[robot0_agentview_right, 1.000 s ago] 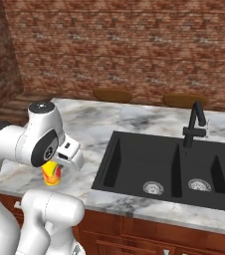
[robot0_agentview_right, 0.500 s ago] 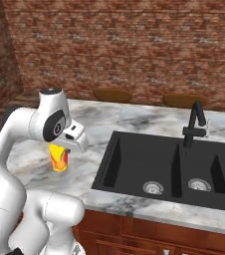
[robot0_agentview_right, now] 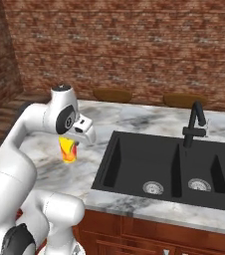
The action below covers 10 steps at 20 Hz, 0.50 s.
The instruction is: Pick the cup and bowl from the counter and place them on the counter next to the sink.
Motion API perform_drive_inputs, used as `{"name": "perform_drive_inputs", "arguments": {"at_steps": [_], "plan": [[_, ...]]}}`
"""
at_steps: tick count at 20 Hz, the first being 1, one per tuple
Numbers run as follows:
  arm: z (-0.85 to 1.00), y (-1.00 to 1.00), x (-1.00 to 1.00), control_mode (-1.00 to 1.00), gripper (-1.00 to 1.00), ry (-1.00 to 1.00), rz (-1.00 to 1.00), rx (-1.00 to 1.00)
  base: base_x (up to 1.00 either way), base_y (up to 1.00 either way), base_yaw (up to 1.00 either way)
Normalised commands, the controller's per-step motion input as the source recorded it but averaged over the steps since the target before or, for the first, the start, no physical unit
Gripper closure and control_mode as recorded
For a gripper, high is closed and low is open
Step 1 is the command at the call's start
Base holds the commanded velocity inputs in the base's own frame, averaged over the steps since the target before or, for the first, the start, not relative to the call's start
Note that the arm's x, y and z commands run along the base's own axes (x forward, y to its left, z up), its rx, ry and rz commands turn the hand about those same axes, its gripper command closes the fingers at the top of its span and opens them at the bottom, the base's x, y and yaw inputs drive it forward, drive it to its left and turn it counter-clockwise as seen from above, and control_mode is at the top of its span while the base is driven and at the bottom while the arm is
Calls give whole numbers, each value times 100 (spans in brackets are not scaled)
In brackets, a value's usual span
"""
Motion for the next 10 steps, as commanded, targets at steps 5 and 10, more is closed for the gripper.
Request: {"name": "perform_drive_inputs", "arguments": {"at_steps": [5, 10], "plan": [[-55, -6, 14, -100, 100, -18, 0, 1, 0, 0, 0], [-26, 0, 1, -100, 100, -25, 0, 0, 0, 0, 0]]}}
